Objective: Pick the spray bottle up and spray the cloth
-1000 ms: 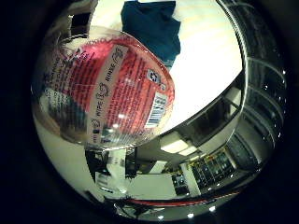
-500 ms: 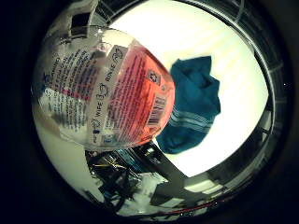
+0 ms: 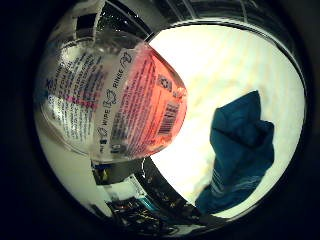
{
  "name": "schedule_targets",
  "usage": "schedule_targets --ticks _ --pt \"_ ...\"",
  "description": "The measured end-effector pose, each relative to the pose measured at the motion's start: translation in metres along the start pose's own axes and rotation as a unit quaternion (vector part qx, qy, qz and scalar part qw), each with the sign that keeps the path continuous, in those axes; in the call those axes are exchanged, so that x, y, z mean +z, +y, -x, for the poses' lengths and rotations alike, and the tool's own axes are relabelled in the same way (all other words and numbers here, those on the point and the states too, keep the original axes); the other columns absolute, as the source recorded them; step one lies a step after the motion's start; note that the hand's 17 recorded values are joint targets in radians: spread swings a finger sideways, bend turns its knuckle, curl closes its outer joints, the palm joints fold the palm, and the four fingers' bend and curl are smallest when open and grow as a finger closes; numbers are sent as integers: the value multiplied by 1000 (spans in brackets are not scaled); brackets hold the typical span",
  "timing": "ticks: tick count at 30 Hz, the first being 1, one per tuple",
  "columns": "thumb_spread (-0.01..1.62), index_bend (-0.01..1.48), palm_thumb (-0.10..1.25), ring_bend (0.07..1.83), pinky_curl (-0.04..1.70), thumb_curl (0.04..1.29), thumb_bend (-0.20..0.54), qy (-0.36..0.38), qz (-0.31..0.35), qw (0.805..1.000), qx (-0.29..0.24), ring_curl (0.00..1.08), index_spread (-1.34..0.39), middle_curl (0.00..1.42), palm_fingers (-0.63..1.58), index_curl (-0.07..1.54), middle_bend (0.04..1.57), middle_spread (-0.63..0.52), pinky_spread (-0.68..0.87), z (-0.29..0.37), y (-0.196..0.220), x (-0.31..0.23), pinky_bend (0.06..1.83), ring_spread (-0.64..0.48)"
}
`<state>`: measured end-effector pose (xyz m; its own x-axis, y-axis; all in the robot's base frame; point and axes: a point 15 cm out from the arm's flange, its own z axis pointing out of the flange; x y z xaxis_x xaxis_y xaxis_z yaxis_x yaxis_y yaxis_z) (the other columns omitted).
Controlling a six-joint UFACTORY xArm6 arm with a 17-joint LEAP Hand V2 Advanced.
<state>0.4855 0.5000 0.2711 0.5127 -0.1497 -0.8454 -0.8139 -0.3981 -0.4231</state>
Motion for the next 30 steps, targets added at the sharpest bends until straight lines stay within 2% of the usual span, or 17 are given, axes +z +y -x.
schedule_targets --ticks 12,22,30 --pt "845 1170 1054 1445 1223 846 -15 -46 -67 995 50 539 -178 544 1234 644 1313 -64 -204 -60 7 43 996 -141" --pt "846 1167 1045 1435 1222 858 -15 -42 -55 995 65 538 -179 545 1235 648 1308 -64 -203 -92 33 66 995 -140" --pt "846 1160 1019 1436 1210 854 -21 -26 -57 996 63 538 -181 545 1236 650 1302 -64 -206 -105 38 71 992 -139"
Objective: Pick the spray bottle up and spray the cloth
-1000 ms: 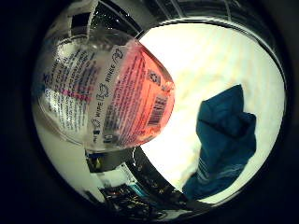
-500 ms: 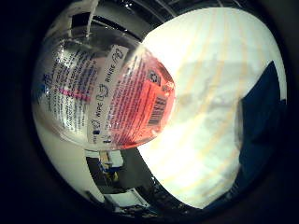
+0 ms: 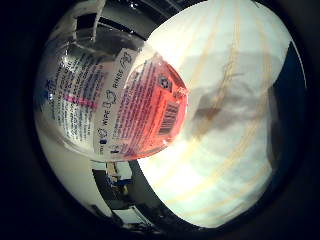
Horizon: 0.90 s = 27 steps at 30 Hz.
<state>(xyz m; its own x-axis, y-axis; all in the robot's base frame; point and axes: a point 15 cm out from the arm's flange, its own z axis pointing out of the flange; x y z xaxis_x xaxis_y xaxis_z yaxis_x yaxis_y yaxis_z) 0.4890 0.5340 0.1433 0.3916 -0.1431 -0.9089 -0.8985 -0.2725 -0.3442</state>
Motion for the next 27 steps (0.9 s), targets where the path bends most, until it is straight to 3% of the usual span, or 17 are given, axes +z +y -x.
schedule_targets --ticks 11,18,21,24,27 --pt "834 1120 975 1415 1124 828 -21 10 0 1000 7 525 -183 540 1241 652 1283 -54 -229 -17 6 2 991 -135" --pt "758 1014 907 1387 1014 787 -32 10 1 1000 16 508 -196 529 1222 641 1240 -48 -265 -20 8 2 994 -133" --pt "698 869 880 1384 944 767 -38 9 3 1000 16 499 -220 520 1159 624 1195 -59 -299 -17 8 3 986 -120" --pt "660 586 858 1344 848 739 -38 10 8 1000 14 474 -265 487 1022 589 1045 -69 -385 -17 10 3 977 -105" --pt "732 379 857 1206 808 702 -29 10 15 1000 14 433 -341 454 715 559 911 -78 -399 -17 14 5 988 -132"
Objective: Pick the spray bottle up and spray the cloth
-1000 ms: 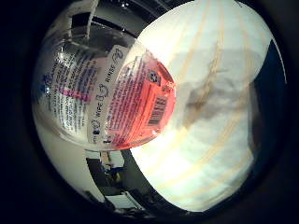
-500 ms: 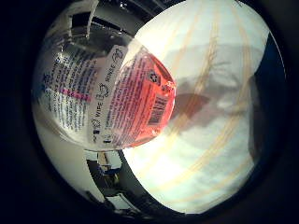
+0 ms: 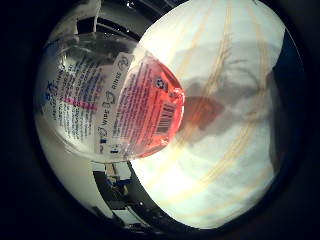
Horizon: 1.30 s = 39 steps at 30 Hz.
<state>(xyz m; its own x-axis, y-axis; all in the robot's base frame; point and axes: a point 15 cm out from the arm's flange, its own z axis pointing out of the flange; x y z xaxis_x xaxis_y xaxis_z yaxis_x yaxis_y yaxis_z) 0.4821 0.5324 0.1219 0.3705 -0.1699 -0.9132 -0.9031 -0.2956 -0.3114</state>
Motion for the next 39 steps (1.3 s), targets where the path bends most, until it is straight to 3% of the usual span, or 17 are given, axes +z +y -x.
schedule_targets --ticks 2,8,13,17,28,39 --pt "792 401 850 1083 796 677 -29 5 9 1000 -3 390 -393 445 499 557 894 -77 -319 -2 4 0 885 -120" --pt "911 465 801 949 721 611 -27 17 28 999 -2 316 -472 401 316 536 808 -60 -6 -6 12 0 646 -65" --pt "964 357 777 829 641 565 -27 20 32 999 -2 259 -440 345 206 464 665 -35 225 -6 12 -1 567 -13" --pt "973 284 772 747 568 541 -26 22 34 999 -2 227 -407 322 202 425 583 -29 320 -6 12 -2 498 21" --pt "999 183 722 471 389 487 -28 40 45 998 10 167 -310 293 180 380 381 73 397 -10 13 -10 269 167" --pt "1027 164 661 353 340 441 -27 74 49 996 32 178 -268 299 195 330 284 115 408 -19 7 -29 222 208"
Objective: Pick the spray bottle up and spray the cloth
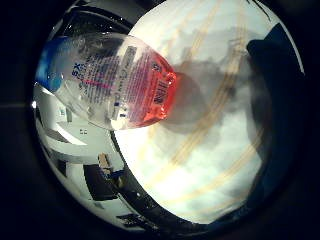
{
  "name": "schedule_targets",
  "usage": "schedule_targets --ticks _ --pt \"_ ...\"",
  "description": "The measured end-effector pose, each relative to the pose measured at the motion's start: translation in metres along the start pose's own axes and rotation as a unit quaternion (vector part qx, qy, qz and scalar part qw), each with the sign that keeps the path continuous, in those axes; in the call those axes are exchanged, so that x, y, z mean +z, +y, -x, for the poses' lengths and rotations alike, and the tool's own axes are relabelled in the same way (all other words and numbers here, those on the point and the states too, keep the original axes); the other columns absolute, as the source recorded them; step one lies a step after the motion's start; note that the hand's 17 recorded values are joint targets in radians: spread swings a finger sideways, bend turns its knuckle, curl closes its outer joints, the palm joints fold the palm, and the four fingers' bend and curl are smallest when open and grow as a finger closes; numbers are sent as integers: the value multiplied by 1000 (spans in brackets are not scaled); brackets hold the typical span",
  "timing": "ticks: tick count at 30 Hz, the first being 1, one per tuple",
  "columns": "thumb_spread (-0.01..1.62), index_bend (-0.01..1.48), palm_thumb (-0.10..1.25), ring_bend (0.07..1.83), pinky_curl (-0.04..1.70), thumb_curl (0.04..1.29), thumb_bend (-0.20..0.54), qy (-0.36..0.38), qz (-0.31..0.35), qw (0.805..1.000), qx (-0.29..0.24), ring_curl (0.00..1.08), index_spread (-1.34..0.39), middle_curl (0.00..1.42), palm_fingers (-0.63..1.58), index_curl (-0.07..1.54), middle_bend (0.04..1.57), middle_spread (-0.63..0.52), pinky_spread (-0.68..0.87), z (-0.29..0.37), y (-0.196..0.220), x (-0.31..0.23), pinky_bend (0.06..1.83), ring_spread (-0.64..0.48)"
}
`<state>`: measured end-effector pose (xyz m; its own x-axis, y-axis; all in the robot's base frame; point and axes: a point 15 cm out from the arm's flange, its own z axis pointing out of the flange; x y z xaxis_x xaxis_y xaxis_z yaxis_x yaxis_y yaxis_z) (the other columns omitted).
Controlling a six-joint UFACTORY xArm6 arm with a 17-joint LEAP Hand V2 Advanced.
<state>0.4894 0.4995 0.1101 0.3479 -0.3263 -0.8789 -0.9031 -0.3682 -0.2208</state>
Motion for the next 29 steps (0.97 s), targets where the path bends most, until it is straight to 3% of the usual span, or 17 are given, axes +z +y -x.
schedule_targets --ticks 16,29 --pt "1041 160 660 291 325 412 -24 25 -21 999 -13 212 -245 317 177 294 233 145 397 -1 -25 -61 211 222" --pt "1061 173 671 259 313 408 -23 6 -41 996 -80 230 -247 325 194 304 204 133 391 94 -42 -147 191 212"
